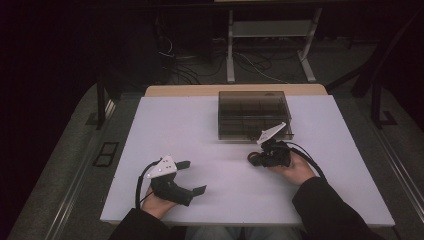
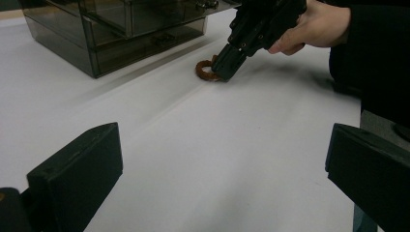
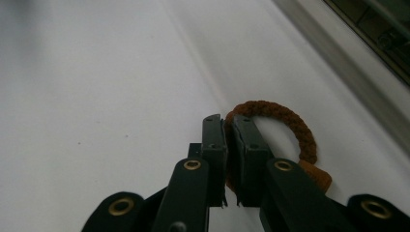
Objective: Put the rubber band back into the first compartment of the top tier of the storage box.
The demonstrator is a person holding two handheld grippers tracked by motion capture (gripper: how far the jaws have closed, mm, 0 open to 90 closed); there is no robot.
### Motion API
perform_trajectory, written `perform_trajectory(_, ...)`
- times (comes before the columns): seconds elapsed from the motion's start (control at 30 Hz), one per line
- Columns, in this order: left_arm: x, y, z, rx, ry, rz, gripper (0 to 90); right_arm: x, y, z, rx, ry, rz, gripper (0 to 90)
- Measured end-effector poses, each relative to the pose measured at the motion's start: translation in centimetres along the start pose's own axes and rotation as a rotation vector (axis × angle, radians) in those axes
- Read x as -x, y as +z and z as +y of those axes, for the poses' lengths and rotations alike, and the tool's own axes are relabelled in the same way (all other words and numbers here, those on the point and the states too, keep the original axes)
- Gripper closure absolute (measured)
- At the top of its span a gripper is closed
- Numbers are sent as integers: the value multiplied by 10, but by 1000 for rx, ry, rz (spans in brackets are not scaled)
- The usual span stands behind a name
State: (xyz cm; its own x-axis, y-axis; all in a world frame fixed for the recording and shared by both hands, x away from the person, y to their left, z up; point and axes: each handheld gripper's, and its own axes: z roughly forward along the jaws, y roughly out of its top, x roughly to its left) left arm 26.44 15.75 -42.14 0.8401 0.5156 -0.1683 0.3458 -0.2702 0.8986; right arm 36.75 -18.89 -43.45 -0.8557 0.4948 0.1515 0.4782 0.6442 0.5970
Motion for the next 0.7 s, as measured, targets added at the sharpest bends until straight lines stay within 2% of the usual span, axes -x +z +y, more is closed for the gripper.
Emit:
perform_trajectory(0.33,0,0,0,-1,2,0,0,-2,-15,1,12,8,32,838)
perform_trajectory(0.7,0,1,0,-2,1,-1,0,-6,-29,3,13,3,45,838)
